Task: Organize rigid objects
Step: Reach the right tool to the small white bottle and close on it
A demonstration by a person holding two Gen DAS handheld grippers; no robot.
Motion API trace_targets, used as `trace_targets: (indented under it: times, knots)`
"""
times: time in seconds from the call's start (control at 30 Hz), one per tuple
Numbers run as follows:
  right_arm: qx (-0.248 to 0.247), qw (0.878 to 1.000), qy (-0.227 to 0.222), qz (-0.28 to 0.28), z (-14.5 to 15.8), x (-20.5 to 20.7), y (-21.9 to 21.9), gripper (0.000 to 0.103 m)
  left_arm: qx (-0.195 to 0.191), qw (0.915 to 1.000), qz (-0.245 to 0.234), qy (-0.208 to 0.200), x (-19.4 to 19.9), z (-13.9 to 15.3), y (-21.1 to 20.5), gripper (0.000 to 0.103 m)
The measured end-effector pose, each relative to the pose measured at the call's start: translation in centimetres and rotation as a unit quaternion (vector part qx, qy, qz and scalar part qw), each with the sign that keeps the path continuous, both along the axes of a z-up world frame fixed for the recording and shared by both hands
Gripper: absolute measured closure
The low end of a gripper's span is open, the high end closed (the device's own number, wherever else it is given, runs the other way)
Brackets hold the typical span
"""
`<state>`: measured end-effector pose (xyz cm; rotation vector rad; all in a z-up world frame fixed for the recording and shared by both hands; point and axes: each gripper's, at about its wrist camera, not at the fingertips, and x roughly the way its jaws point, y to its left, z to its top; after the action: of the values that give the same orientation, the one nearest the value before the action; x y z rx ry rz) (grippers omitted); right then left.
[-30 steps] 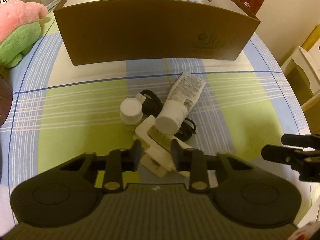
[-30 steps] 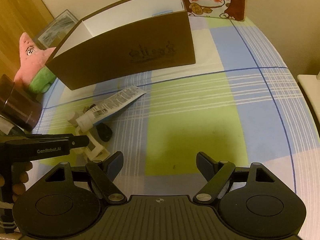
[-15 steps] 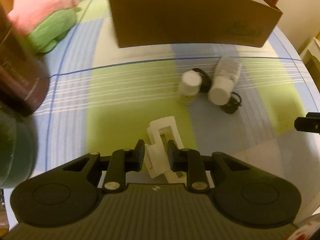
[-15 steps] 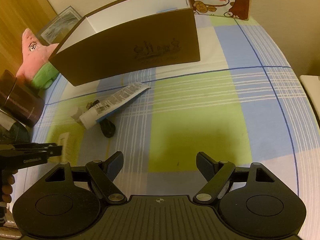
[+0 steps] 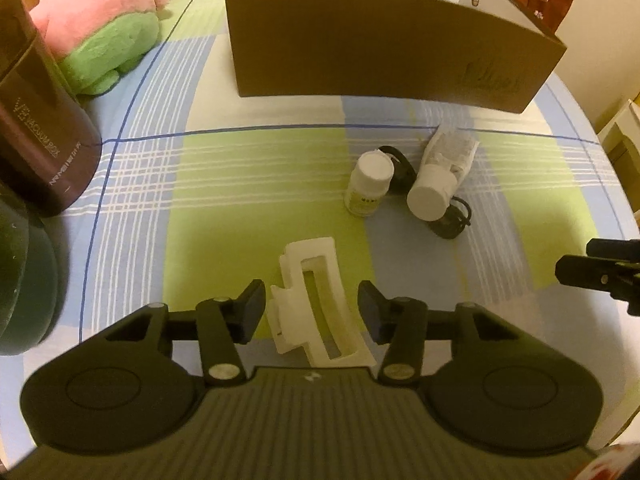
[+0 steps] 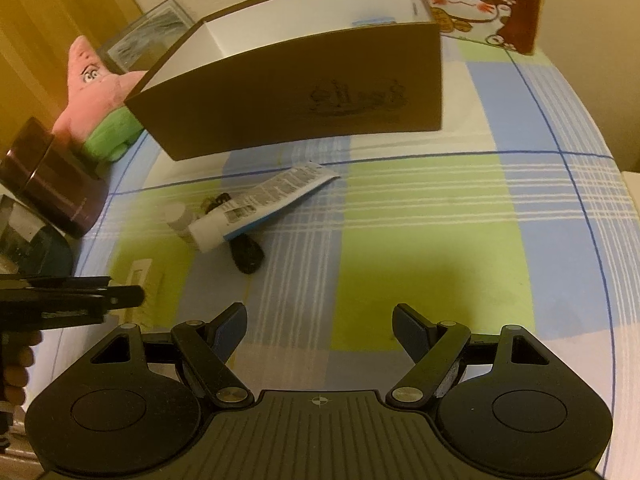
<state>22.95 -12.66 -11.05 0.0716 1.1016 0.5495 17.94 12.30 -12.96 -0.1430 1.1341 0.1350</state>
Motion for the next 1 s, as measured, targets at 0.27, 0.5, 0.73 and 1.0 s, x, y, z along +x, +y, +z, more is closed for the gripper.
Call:
trace_targets:
  times: [0.27, 0.5, 0.73, 1.0]
  knots:
    - [0.001, 1.0, -0.006, 0.009, 0.1, 0.1, 0.7, 0.023, 0.01, 0.9998, -0.007, 0.014, 0.7, -0.9, -0.1, 0.063]
    - [0.013, 1.0, -0.016, 0.019, 0.3, 0.4, 1.6, 0.023, 0.024, 0.9996, -0.01, 0.007, 0.9, -0.9, 0.5, 0.063]
    - [0.044, 0.996, -0.057, 0.053, 1.3, 0.7, 3.4, 0.03, 0.038, 0.9992, 0.012, 0.005, 1.4, -0.8, 2.8, 0.063]
    - [0.064, 0.985, -0.094, 0.132, 1.9, 1.6, 8.6, 0.054, 0.039, 0.9989, 0.026, 0.001, 2.1, -0.8, 4.0, 0.063]
